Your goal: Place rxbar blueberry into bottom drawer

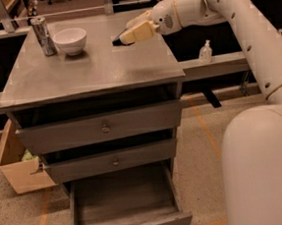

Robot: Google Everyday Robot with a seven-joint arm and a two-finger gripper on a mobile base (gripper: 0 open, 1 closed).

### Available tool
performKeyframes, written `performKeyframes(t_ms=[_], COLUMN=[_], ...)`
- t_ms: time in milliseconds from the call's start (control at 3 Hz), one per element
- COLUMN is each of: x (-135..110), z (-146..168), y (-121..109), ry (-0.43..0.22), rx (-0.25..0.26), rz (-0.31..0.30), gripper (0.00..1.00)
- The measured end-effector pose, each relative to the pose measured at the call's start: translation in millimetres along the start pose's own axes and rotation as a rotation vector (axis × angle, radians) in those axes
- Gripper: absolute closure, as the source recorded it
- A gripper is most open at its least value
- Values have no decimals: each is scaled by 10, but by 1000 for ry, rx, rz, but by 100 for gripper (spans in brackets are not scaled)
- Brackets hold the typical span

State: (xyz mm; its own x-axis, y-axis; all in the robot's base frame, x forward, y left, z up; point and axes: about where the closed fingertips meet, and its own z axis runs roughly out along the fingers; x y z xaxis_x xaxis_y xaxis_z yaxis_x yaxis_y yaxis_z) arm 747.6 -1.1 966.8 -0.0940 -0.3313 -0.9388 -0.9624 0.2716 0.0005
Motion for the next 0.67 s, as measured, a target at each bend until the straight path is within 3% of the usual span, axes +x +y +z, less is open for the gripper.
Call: performKeyframes(t_ms=[333, 667], x=[-15, 27], z=[-26, 23], y=[366, 416], ry=[8, 16], rx=[-69, -83], rz=[26, 34], gripper=[100, 100])
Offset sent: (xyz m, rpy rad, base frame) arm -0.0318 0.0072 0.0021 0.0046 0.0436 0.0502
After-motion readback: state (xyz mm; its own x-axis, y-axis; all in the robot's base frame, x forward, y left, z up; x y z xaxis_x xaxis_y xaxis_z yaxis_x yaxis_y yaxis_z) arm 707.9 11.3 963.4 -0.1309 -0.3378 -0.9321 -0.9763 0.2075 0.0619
